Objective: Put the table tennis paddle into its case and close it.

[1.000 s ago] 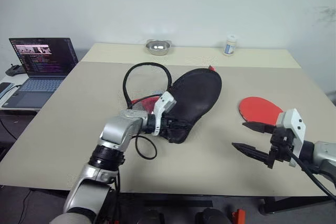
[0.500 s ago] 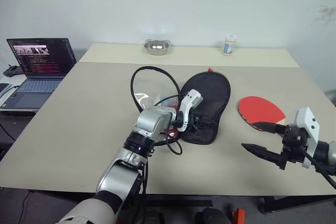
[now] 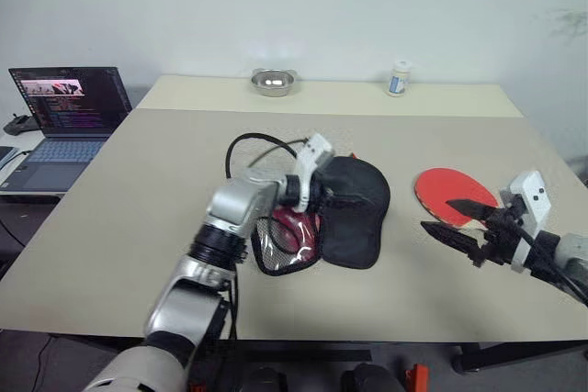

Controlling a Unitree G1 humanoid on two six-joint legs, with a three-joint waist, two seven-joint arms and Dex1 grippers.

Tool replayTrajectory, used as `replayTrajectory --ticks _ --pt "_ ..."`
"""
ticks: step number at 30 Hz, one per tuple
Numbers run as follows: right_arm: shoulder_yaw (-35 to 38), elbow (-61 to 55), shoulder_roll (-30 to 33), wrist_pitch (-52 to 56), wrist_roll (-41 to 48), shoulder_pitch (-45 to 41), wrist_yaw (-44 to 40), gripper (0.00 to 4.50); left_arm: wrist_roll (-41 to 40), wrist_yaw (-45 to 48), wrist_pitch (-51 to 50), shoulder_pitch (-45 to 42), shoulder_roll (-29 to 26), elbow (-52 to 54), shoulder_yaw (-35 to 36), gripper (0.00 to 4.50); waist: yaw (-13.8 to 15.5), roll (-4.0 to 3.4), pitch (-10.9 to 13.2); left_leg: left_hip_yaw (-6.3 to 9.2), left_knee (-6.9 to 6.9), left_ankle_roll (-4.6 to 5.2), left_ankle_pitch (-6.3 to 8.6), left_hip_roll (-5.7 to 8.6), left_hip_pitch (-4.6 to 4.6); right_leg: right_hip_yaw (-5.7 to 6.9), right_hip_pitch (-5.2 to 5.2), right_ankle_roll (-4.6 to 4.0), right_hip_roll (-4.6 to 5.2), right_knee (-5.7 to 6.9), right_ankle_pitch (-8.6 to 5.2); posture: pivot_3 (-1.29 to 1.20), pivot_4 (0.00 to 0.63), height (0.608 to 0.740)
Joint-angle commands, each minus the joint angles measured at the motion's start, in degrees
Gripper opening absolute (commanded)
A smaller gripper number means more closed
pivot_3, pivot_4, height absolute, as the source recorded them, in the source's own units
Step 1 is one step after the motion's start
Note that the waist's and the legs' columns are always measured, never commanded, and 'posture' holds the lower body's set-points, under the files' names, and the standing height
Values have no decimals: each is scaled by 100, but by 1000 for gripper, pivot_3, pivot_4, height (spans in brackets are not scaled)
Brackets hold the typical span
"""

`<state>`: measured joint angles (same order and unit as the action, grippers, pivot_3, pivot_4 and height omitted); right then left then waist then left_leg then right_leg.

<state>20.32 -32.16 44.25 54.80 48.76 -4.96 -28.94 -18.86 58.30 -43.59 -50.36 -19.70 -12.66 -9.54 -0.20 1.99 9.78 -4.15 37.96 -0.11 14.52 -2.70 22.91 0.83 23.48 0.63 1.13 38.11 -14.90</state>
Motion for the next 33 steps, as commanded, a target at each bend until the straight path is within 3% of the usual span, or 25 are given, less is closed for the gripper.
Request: replayTrajectory --ticks 1,6,11,18,25,29,33 --pt "-285 -51 -222 16 -144 -149 372 4307 -184 372 230 -104 -521 401 303 3132 1 0 1 -2 0 0 0 2 0 0 0 0 0 -1 0 0 150 740" --pt "-761 56 -651 -55 -445 -310 761 4307 -544 1142 400 152 -1321 786 567 3132 -3 0 1 -12 3 1 0 10 2 -2 1 1 0 -2 0 0 150 740" --pt "-1487 648 -1481 -228 -1148 -758 1388 4307 -909 1900 499 690 -2032 1257 683 3132 -26 -1 1 -15 3 0 0 1 -1 -5 3 0 2 2 0 0 150 740" --pt "-2094 1672 -2094 -597 -2121 -1151 1710 4307 -1141 2077 905 1087 -2121 1466 832 3132 11 0 2 -18 8 2 1 10 5 -5 5 0 2 2 0 0 150 740" --pt "-2392 2030 -2433 -606 -2524 -1376 1668 4307 -1021 2167 1181 1375 -2353 1462 771 3132 -11 -1 2 -23 3 3 1 -2 3 -10 11 -1 0 3 1 0 150 740" --pt "-2566 2042 -2704 -584 -2643 -1455 1613 3358 -834 2214 1464 1499 -2507 1484 667 3185 -46 -1 2 -24 3 2 1 -4 -2 -11 12 -1 0 10 1 0 150 740" --pt "-2554 1988 -2903 -520 -2694 -1548 1573 1910 -799 2232 1594 1523 -2535 1543 647 3185 -51 -1 2 -23 3 2 1 -6 0 -11 14 -1 0 12 0 0 150 740"
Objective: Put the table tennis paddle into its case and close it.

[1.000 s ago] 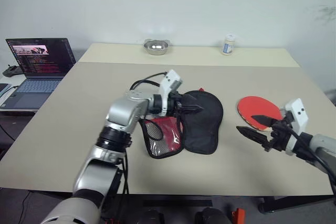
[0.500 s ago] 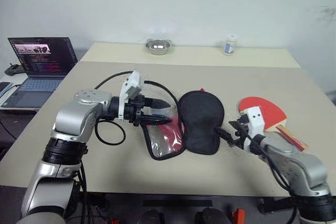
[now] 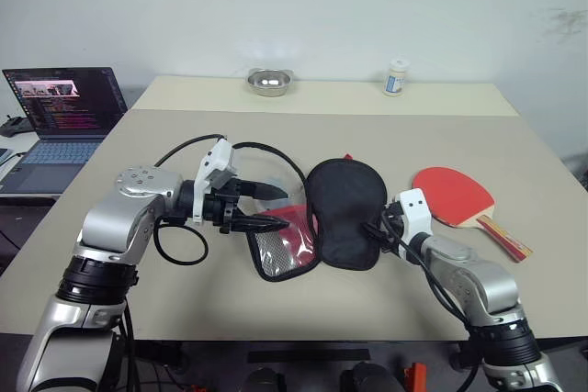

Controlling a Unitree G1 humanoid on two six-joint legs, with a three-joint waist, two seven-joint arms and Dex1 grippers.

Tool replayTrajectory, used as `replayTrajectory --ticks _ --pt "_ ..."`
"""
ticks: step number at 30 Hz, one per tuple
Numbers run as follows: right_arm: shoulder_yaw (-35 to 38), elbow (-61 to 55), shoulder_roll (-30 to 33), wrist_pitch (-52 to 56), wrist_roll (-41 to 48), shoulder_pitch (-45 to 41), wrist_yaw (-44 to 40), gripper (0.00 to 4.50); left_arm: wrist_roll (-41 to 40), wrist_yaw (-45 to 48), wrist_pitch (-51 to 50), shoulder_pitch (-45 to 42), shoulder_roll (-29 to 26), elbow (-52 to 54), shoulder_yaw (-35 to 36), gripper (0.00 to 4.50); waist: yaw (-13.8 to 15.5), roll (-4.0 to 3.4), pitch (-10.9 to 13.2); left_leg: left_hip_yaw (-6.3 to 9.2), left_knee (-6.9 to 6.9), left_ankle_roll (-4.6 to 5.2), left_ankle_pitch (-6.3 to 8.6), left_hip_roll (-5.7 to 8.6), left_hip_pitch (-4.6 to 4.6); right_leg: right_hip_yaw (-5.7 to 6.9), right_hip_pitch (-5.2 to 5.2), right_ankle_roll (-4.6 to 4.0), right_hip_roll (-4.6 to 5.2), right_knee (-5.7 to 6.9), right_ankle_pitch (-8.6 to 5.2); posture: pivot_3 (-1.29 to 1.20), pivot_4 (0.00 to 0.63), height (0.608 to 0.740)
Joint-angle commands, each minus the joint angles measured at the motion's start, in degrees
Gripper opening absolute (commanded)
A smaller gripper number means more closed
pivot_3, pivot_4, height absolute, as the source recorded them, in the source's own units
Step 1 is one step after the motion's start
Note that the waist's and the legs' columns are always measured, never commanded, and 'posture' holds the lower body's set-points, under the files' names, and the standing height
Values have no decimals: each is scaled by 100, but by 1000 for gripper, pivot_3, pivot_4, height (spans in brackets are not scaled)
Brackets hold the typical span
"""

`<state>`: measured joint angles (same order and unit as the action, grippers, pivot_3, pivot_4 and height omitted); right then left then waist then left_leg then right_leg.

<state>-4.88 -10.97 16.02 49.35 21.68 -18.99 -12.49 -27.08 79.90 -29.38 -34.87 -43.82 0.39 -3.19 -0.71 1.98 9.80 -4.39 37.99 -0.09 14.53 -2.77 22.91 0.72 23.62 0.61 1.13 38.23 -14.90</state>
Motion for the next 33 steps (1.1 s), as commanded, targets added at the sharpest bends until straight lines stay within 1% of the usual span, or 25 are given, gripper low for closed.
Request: replayTrajectory --ticks 1,5,6,8,10,12,16,19,25,29,30,31,33 --pt "-11 -122 -110 40 -9 -186 -65 1562 40 93 206 -23 -134 270 -1 3185 -2 0 0 -1 0 0 0 2 2 0 2 0 0 0 0 0 150 740" --pt "97 -50 -131 50 -48 -329 -56 185 62 128 283 5 -135 403 -66 3185 -28 0 0 -8 0 0 0 8 4 -5 3 0 1 -4 0 0 150 740" --pt "162 -11 -114 41 -62 -381 -29 47 61 121 298 13 -125 454 -91 3185 -32 0 0 -10 0 1 0 8 4 -6 3 0 1 -4 0 0 150 740" --pt "415 96 -34 58 -32 -507 11 47 47 141 315 26 -99 578 -171 3185 -34 0 0 -9 0 0 0 7 4 -5 3 1 1 -4 0 0 150 740" --pt "915 183 53 288 181 -576 50 47 32 162 325 0 -52 626 -244 3185 -25 0 0 -9 0 0 0 8 5 -4 3 0 1 -4 1 0 150 740" --pt "1144 196 131 428 231 -574 39 47 29 144 327 -26 -25 625 -278 3185 -14 0 0 -10 0 0 0 10 5 -5 3 -2 1 -4 2 0 150 740" --pt "1717 -49 389 863 391 -309 66 47 72 156 411 -111 50 519 -377 3185 -21 0 0 -12 -3 0 0 7 4 -7 4 -4 1 -6 3 0 150 740" --pt "1982 -268 389 1144 502 -165 160 47 89 169 472 -162 92 434 -418 3185 -22 0 0 -11 -7 0 0 5 4 -7 5 -3 1 -6 2 0 150 740" --pt "2082 -635 156 1426 663 18 296 47 157 221 613 -260 188 225 -491 3185 -76 0 0 -14 -6 0 0 5 2 -11 7 1 0 1 0 0 150 740" --pt "2025 -485 262 1256 505 -62 276 47 217 255 715 -281 262 136 -547 3185 -85 0 0 -15 -6 0 0 7 4 -10 9 1 -1 -1 0 0 150 740" --pt "2008 -435 334 1208 475 -85 231 449 221 253 723 -273 279 141 -553 3185 -85 0 0 -18 -6 0 0 7 4 -12 9 1 -1 -2 0 0 150 740" --pt "1990 -406 398 1169 456 -109 187 658 219 252 722 -265 288 151 -554 3185 -86 0 0 -19 -6 1 0 8 4 -13 9 1 -1 -3 0 0 150 740" --pt "1937 -376 592 1085 388 -161 80 1300 224 239 729 -233 305 183 -559 3185 -86 0 0 -20 -6 1 1 9 6 -13 9 1 -1 -5 0 0 150 740"
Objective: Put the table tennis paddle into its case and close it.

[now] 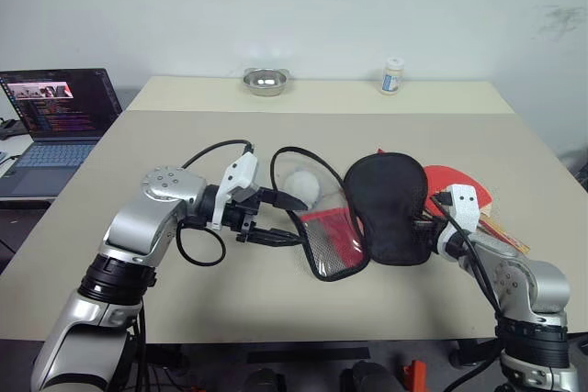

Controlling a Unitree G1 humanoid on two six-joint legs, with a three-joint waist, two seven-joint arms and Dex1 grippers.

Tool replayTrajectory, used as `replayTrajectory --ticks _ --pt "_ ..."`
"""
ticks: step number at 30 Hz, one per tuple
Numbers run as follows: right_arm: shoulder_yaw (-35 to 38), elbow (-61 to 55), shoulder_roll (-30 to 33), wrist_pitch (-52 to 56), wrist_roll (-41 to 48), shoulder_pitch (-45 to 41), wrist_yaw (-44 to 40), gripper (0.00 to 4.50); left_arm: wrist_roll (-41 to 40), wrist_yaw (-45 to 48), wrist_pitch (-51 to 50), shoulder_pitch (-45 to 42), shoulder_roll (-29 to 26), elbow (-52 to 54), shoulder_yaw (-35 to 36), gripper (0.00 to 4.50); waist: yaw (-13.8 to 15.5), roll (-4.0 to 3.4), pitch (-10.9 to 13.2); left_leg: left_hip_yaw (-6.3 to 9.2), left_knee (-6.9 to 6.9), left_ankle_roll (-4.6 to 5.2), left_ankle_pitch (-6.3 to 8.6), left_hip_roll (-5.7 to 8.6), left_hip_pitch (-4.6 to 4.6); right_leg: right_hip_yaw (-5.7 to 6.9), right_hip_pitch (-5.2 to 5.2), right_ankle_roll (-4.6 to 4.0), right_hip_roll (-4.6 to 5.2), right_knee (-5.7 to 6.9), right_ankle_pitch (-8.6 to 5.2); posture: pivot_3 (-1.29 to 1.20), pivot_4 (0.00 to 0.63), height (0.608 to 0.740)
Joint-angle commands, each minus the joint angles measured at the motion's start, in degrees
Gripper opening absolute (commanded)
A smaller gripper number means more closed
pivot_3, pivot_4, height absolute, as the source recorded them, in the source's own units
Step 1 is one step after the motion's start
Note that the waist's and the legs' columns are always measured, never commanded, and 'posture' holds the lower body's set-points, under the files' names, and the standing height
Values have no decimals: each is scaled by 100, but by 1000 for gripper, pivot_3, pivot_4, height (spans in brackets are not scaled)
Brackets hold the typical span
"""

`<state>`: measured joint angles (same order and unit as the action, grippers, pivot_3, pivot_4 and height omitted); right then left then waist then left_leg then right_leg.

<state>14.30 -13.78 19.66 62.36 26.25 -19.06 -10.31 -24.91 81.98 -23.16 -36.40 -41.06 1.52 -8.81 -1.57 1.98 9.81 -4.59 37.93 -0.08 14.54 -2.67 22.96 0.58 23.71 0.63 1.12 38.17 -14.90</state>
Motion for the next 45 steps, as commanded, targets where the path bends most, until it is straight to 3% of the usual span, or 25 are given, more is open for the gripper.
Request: replayTrajectory --ticks 1,8,14,18,22,33,45 --pt "20 -110 370 -242 -75 -172 -228 1681 0 16 96 -65 37 87 9 3185 0 0 0 0 0 0 0 1 0 0 0 0 0 0 0 0 150 740" --pt "440 -128 1908 -375 199 -95 -1457 4106 -113 -119 -76 27 83 214 111 3185 3 -3 2 1 -3 0 0 0 0 1 0 1 -1 -3 0 0 150 740" --pt "468 1391 3268 -1308 -116 198 -2751 4106 -158 -177 -106 -50 207 243 57 3185 8 0 4 0 -2 1 1 3 0 2 -3 2 -2 -10 0 0 150 740" --pt "136 2374 3521 -1767 -281 91 -3393 4106 -99 -117 -48 -174 300 116 -5 3185 -9 1 4 -3 -1 2 1 2 -4 -1 -5 2 -4 -8 0 0 150 740" --pt "-229 2860 3531 -2100 -411 -85 -3930 4106 -34 -62 17 -308 377 -14 -56 3185 -27 -3 6 -4 -1 1 0 -1 -9 -5 -5 2 -8 -1 1 0 150 740" --pt "-705 3797 3261 -2658 -995 -396 -3904 4106 76 17 138 -398 420 -174 -87 3185 -8 -6 8 -6 1 0 0 1 -3 -4 -5 4 -4 -9 1 0 150 740" --pt "-747 3990 2837 -2695 -1085 -749 -3686 4106 146 8 205 -352 438 -197 -92 3185 -32 -6 8 -11 5 -1 -1 -2 -10 -8 -6 8 -4 -1 4 0 150 740"
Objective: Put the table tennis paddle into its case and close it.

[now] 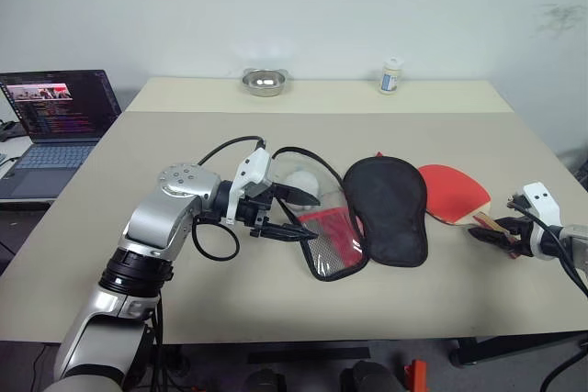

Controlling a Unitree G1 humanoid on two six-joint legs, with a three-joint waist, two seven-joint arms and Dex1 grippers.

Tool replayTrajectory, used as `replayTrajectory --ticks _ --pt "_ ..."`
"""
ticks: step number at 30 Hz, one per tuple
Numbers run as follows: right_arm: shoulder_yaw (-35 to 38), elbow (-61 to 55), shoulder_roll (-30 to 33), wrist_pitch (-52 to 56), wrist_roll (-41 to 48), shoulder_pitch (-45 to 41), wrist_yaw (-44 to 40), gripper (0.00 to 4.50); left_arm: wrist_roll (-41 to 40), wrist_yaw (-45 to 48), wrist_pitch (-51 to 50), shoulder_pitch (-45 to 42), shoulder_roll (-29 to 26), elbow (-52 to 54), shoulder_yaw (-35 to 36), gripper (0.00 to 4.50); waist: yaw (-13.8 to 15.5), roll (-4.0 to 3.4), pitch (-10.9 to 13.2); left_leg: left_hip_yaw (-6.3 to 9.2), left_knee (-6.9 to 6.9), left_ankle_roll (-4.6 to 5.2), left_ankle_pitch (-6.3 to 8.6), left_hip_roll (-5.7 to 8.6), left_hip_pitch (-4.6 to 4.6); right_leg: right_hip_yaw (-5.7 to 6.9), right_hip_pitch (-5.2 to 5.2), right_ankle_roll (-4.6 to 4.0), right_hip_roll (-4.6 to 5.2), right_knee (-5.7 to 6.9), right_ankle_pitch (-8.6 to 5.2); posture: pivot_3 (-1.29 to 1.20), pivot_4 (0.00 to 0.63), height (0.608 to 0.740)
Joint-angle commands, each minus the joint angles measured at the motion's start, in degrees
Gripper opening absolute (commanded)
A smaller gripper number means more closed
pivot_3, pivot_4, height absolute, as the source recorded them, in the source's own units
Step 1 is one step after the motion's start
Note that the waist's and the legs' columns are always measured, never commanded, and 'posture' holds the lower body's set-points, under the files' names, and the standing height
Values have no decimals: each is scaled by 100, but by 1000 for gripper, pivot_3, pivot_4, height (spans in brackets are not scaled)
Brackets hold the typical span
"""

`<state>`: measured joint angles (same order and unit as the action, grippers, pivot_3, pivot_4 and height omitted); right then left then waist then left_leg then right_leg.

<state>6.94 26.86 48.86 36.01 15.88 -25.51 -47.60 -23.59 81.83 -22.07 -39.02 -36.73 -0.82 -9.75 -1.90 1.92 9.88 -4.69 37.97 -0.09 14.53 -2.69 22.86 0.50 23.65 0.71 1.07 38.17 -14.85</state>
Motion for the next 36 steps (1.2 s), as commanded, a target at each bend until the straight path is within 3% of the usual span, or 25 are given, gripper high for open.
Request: replayTrajectory --ticks 1,4,9,12,20,25,28,31,34,36 --pt "-12 -78 -132 -64 -62 -127 77 4106 20 21 99 -92 8 32 -1 3185 0 0 0 0 0 0 0 0 0 0 0 0 0 0 0 0 150 740" --pt "-47 -114 -304 -88 -183 -199 287 3490 28 17 109 -81 11 29 5 3185 -6 0 0 -2 1 0 0 -2 -3 -2 0 1 0 3 1 0 150 740" --pt "151 -413 -449 53 -255 -140 763 1781 25 -41 80 21 -33 81 52 3185 -24 1 0 -4 3 -1 -1 -6 -8 -7 0 2 0 11 1 0 150 740" --pt "345 -643 -420 153 -202 -89 889 1092 23 -73 74 61 -54 101 79 3185 -8 1 0 -6 8 -4 -3 0 -14 -9 1 2 1 35 0 0 150 740" --pt "1356 -2081 -60 1112 230 83 1358 1093 -120 -90 6 154 -246 90 284 3185 24 -15 10 -6 8 -5 -11 5 7 -9 28 1 6 48 0 0 150 740" --pt "1603 -3710 -289 2282 614 119 1818 1093 -92 -114 68 106 -253 -3 289 3185 4 -15 10 -9 3 -7 -12 -4 12 -13 43 2 6 59 -1 0 150 740" --pt "1563 -4843 -1121 3158 912 56 2466 1093 -61 -107 118 60 -251 -95 287 3185 1 -14 10 -3 0 -19 -19 -9 6 -10 44 1 6 70 -1 0 150 740" --pt "1531 -5803 -2501 3813 987 -26 3349 1093 84 -136 288 -18 -225 -255 223 3185 -1 -15 11 7 -2 -33 -27 -16 4 -7 49 1 4 83 -1 0 150 740" --pt "1473 -6381 -3733 4267 872 -79 4086 1092 78 -128 307 -29 -177 -248 196 3185 16 -18 13 13 -4 -41 -36 -12 10 1 54 0 3 87 -1 0 150 740" --pt "1366 -6513 -4228 4366 709 -129 4470 1092 69 -125 305 -35 -164 -248 201 3185 22 -18 13 9 -3 -40 -36 -3 17 0 55 0 4 81 -1 0 150 740"
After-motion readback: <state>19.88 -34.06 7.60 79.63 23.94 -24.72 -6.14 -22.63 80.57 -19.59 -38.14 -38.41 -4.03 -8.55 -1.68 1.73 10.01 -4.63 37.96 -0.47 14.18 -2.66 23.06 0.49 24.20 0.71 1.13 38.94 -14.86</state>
